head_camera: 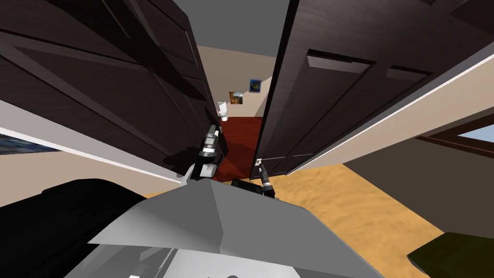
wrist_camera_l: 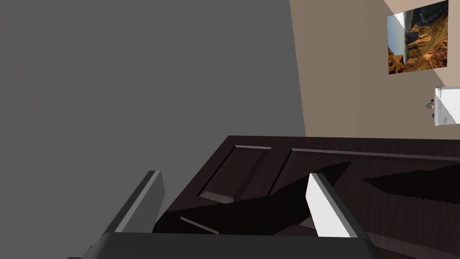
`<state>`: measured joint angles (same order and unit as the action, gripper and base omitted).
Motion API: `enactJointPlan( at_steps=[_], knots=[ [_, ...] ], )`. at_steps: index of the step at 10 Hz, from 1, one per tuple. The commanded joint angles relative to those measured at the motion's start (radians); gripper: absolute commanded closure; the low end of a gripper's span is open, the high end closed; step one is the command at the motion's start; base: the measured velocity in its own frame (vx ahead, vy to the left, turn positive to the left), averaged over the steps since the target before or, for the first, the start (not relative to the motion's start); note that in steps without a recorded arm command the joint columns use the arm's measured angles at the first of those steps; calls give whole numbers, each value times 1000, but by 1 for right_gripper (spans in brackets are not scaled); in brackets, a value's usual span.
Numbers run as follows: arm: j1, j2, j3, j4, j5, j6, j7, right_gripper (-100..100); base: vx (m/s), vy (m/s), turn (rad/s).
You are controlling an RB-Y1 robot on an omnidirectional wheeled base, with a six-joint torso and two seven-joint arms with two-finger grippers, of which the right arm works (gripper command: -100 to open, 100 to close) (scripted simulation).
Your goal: Push the door open
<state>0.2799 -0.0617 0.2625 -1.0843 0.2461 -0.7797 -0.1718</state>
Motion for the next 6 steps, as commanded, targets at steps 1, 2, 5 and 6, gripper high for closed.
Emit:
enactJointPlan(
  at_steps=[1,2,5,6],
  knots=[
    [-12,7,-4,9,-4,6,4,-100,193,54,31],
    [-18,12,-6,15,-6,7,6,-100,196,45,20],
    [-12,9,-4,7,-4,8,5,100,12,3,2],
    [-12,9,-4,7,-4,8,5,100,-20,-7,2]
  ],
)
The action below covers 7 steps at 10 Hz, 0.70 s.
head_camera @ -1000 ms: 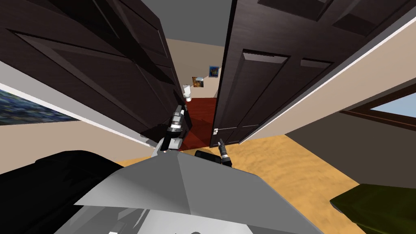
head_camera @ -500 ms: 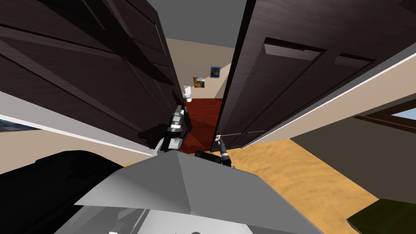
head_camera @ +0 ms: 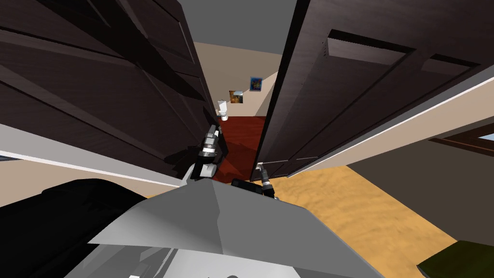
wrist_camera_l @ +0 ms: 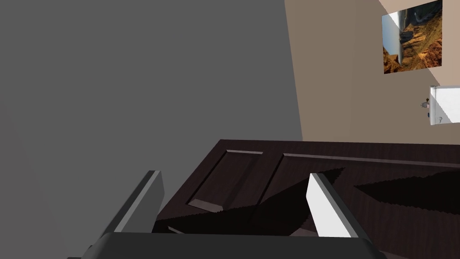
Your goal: Push the door open
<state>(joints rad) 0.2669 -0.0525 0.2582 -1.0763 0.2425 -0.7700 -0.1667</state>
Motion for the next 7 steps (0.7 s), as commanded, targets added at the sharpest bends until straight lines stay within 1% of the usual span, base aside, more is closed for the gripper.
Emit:
enactJointPlan(
  at_steps=[1,3,4,5,7],
  knots=[
    [1,0,0,-1,0,-2,0,100,-10,-4,0],
    [1,0,0,-1,0,-2,0,100,0,0,0],
    [-8,-7,-15,8,-9,3,6,100,109,53,-37],
    [-11,-8,-20,10,-11,4,8,100,149,96,-49],
    [-22,-14,-40,19,-23,6,16,100,156,93,-30]
  ],
)
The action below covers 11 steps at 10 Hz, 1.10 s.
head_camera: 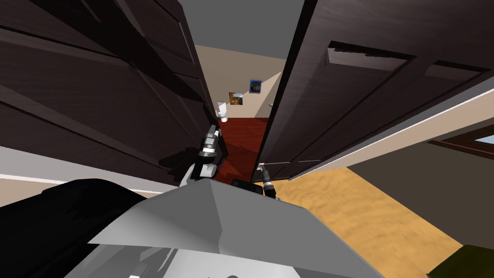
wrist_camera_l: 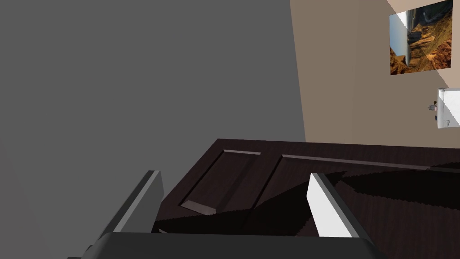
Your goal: Push the door open
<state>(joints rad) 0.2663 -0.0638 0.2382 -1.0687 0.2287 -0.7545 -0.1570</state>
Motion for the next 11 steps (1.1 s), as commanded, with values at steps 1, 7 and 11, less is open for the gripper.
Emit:
enactJointPlan(
  at_steps=[1,7,11],
  knots=[
    [-28,-5,-31,17,-16,-8,10,100,212,92,-68],
    [-42,-11,-71,27,-41,0,20,-100,103,93,-64],
    [-16,-5,-60,3,-41,-3,8,-100,-199,-11,-24]
  ],
)
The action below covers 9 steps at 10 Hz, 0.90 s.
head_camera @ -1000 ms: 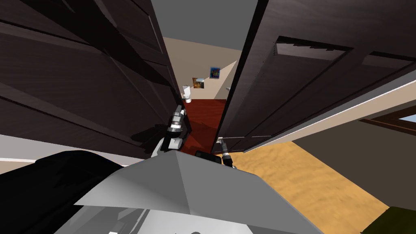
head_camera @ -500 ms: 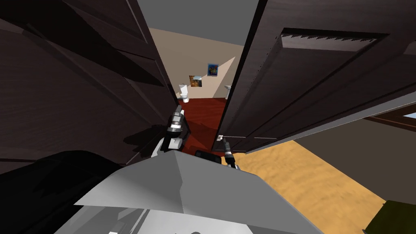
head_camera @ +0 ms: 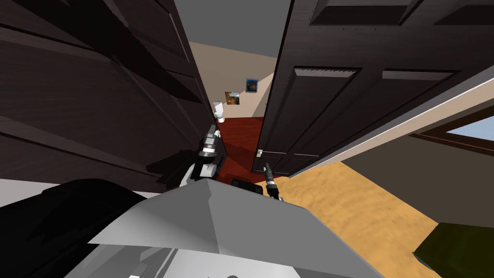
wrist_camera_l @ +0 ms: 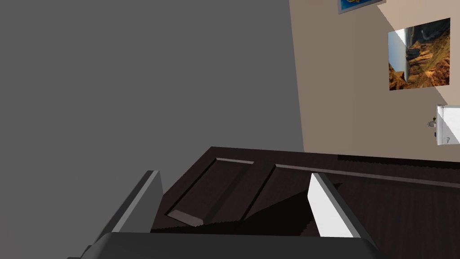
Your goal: Push the door open
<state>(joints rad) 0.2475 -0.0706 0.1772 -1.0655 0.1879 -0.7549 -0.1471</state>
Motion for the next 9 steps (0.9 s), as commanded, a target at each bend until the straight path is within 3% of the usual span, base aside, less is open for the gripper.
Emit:
enactJointPlan(
  at_steps=[1,3,4,9],
  knots=[
    [11,7,5,-8,0,-4,-6,-100,-232,12,-46],
    [16,11,7,-13,0,-3,-6,-100,-166,19,-19],
    [9,8,3,-5,-2,-4,-3,-100,72,26,30],
    [-16,9,-9,20,-9,-9,7,-100,192,39,20]
  ],
)
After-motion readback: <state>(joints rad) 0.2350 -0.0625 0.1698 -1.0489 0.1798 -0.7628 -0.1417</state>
